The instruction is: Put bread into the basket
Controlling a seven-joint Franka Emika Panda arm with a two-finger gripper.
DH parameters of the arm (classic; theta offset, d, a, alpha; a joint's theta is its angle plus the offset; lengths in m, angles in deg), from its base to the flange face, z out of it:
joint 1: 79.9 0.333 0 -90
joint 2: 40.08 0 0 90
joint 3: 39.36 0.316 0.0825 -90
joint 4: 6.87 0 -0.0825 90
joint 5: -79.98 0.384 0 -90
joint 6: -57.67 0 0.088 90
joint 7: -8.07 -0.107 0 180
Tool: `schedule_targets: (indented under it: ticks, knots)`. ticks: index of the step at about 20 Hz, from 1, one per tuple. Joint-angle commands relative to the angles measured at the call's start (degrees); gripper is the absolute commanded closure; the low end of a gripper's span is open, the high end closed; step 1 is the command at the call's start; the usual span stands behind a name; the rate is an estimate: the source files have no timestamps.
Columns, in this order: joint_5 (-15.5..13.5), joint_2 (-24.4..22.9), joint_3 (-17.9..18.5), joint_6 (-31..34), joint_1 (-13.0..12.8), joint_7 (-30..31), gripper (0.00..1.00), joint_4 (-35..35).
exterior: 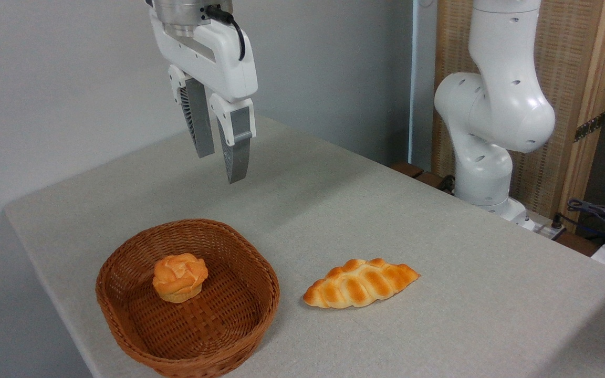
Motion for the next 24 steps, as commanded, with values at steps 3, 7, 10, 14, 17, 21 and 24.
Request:
schedule_targets:
  ticks: [3, 7, 10, 14, 17, 21, 24]
  knots:
    - [0.48, 3.88, -1.92, 3.75, 4.67, 0.73, 0.0, -5.47]
    - [2.31, 3.61, -9.31, 3.66, 9.87, 0.64, 0.0, -4.77]
    - [3.9, 2.91, -9.32, 3.49, 9.51, 0.55, 0.0, -3.19]
    - [6.19, 2.38, -9.23, 2.17, 8.02, 0.73, 0.0, -1.17]
    - [6.28, 1.68, -9.05, 2.17, 8.02, 0.47, 0.0, -0.46]
    - [6.19, 0.28, -3.46, 2.52, 3.74, -0.24, 0.0, 0.07]
    - [6.1, 0.36, -1.32, 2.52, 2.13, -0.33, 0.0, -0.02]
